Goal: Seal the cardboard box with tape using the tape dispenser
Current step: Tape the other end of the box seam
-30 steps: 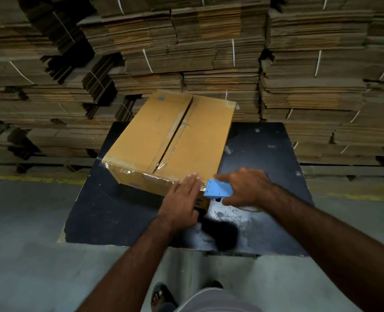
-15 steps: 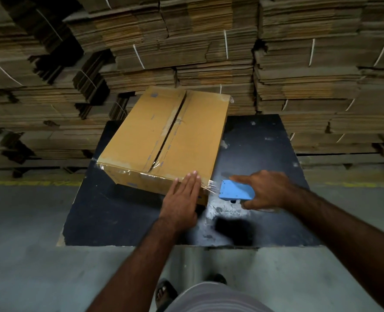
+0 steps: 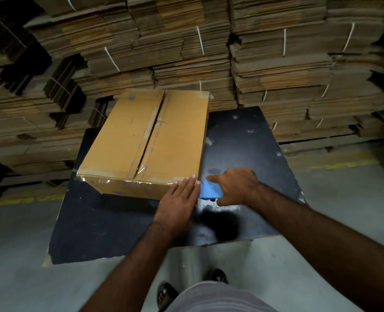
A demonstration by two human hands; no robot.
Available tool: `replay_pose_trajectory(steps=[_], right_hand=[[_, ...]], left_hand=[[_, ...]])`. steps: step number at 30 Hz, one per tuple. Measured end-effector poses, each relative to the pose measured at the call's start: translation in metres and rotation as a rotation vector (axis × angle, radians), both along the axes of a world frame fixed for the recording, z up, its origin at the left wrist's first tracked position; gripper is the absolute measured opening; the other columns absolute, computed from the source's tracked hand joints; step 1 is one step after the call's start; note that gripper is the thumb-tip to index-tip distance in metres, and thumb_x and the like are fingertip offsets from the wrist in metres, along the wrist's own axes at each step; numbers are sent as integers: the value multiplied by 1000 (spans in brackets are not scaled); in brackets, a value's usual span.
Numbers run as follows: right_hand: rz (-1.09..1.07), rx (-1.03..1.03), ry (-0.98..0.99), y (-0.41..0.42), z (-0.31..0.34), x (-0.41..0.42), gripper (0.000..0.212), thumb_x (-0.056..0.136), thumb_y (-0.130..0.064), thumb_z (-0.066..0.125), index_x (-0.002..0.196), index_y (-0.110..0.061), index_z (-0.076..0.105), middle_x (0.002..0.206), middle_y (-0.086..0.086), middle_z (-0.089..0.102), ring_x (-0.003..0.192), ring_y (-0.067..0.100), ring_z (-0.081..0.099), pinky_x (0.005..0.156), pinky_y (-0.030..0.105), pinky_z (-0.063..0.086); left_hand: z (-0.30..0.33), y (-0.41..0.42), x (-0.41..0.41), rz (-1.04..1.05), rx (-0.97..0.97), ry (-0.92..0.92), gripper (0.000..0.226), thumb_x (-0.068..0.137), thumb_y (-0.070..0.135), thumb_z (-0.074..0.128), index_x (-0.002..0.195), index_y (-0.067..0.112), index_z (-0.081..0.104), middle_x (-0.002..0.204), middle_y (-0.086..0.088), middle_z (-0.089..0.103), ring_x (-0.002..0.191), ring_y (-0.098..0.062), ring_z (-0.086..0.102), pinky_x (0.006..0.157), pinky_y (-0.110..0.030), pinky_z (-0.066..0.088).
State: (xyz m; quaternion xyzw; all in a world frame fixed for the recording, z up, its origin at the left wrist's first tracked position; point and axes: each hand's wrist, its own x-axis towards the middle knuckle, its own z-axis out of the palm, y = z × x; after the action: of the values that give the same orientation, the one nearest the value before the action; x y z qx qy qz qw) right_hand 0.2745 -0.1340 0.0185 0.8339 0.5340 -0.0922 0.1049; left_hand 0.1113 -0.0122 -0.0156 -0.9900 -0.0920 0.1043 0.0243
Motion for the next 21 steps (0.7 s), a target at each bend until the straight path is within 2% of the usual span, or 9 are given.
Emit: replay_pose_trajectory(steps=[3,6,9,11,14,16,17,19,21], right_hand=[[22,-153,-97,6,-8,1,56,73,-58,64,122,-33,59,112,0,66,99,25,66,71,34,47],[-99,-265,-19,-17,-24,18,66,75,-62,62,134,-34,53,122,2,63,106,25,63,81,39,51],[-276,-178,70,-41,-35,30,79,77,-72,56,143,-34,38,128,4,60,111,27,61,86,37,48],[-394,-36,84,-50,-49,25,75,81,-72,46,142,-30,37,122,7,62,106,30,63,83,37,48],[-599,230,2,-57,-72,10,67,85,-54,30,143,-21,43,108,15,64,87,36,66,71,39,49],[-649,253,11,-65,-92,1,67,81,-45,34,133,-11,57,93,19,65,69,38,65,58,39,51],[-656,226,34,-67,-103,-1,63,80,-40,42,130,-6,60,90,21,65,66,38,64,54,39,51],[-702,193,43,-72,-131,-7,59,75,-24,61,129,1,60,91,27,64,65,40,64,50,41,51],[-716,170,59,-72,-134,-17,60,77,-10,53,136,2,53,103,31,64,66,39,66,47,41,53]], left_hand=[[1,1,2,-4,20,43,93,93,26,54,157,11,-13,165,-11,-18,153,-24,-12,124,-40,-4],[-4,3,2,10,-5,-2,94,92,24,55,157,12,-13,164,-9,-19,152,-23,-13,121,-37,-9],[-7,2,4,16,-28,-26,93,92,22,54,157,11,-11,165,-10,-17,153,-23,-12,117,-34,-14],[-7,3,6,23,-23,-27,92,92,22,53,157,11,-12,165,-10,-18,153,-23,-13,116,-34,-14],[-7,5,11,28,-40,-20,93,93,27,53,157,11,-12,164,-10,-19,152,-23,-13,118,-34,-13],[-6,4,12,36,-51,-19,96,92,29,56,157,11,-12,164,-10,-19,152,-23,-14,117,-33,-14],[-5,4,12,33,-51,-16,97,91,30,57,157,11,-12,164,-10,-20,152,-23,-14,117,-33,-14],[-3,4,12,28,-51,-6,97,92,30,57,157,11,-13,163,-9,-22,152,-23,-15,117,-33,-14],[-2,4,11,28,-60,-2,97,92,29,57,157,12,-13,163,-10,-22,152,-22,-16,119,-34,-13]])
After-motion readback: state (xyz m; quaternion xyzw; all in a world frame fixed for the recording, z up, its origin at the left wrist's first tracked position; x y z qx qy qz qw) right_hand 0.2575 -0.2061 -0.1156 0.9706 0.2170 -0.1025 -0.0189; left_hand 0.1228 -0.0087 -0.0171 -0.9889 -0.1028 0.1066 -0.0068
